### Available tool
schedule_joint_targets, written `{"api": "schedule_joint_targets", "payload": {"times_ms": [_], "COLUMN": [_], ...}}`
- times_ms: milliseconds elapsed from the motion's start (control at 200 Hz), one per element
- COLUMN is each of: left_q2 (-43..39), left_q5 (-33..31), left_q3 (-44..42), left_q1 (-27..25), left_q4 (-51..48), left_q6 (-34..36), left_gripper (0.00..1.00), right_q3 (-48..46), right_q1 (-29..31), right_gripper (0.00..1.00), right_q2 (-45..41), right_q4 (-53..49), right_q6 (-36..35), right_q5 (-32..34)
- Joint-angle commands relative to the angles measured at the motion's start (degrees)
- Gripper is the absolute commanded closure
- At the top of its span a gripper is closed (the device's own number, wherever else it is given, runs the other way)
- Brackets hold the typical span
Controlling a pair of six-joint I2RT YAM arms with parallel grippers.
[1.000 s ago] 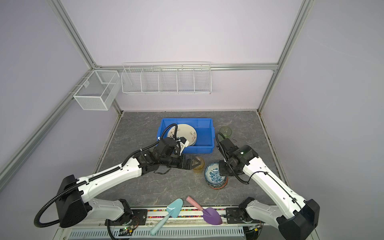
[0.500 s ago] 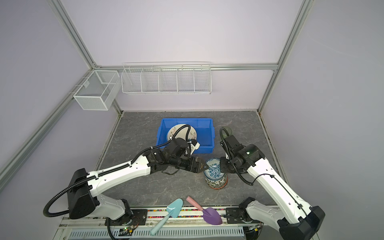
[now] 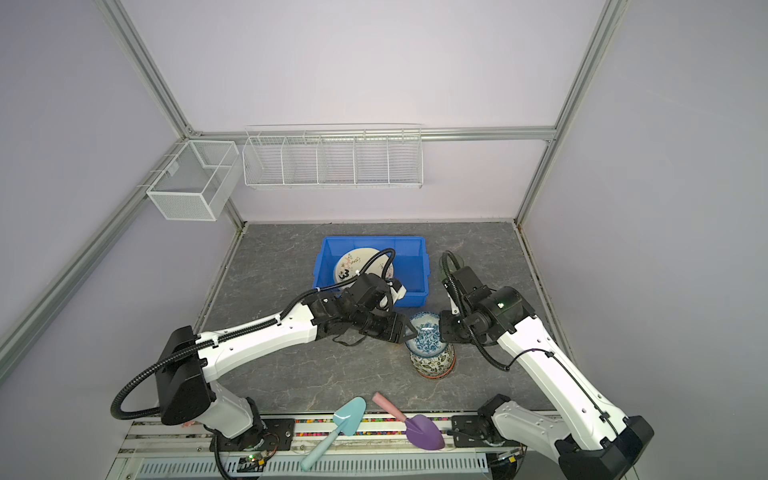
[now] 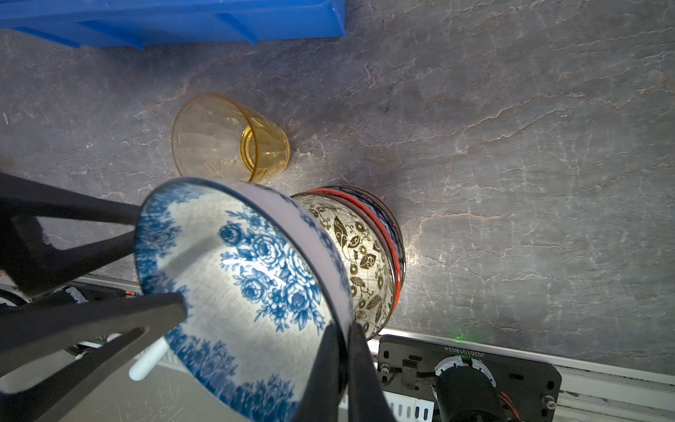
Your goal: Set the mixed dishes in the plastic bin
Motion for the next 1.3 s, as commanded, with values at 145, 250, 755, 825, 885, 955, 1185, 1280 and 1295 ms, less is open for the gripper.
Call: {"api": "schedule_joint_targets", "payload": {"times_ms": [145,250,755,825,885,955,1185,1280,1295], "left_q2": [2.2,2.5,3.2,3.3,3.3,3.4,3.1,3.0,3.0], "left_q5": [-1.0,-1.2,-1.5,-1.5,-1.7,-1.9,-2.7,-3.5,-3.7], "left_q3": [2.7,2.7,2.6,2.7,3.0,3.2,4.0,5.1,5.3], "left_q1": [-0.2,-0.2,-0.2,-0.2,-0.2,-0.2,-0.2,0.0,0.1], "left_q4": [-1.5,-1.7,-1.1,-1.0,-1.0,-1.1,-1.8,-3.3,-3.6], "left_q6": [-0.3,-0.4,-2.0,-2.1,-2.1,-2.2,-2.1,-1.3,-1.1], "left_gripper": [0.52,0.56,0.88,0.93,0.97,1.00,1.00,1.00,1.00], "right_q3": [1.4,1.3,1.5,1.4,1.2,0.9,1.0,1.3,1.4], "right_q1": [-0.3,-0.3,-0.1,0.0,0.2,0.4,0.4,0.2,0.2], "right_gripper": [0.93,0.93,0.93,0.93,0.93,0.93,0.86,0.77,0.76], "right_q2": [-0.4,0.0,1.1,1.1,1.0,1.0,0.4,-0.5,-0.8], "right_q4": [2.1,2.7,5.0,5.5,6.0,6.8,8.3,8.6,8.6], "right_q6": [-0.8,-1.0,-1.0,-0.8,-0.6,-0.4,-0.3,-0.3,-0.3], "right_q5": [-1.6,-1.9,-3.6,-3.9,-4.3,-5.0,-5.8,-5.5,-5.6]}}
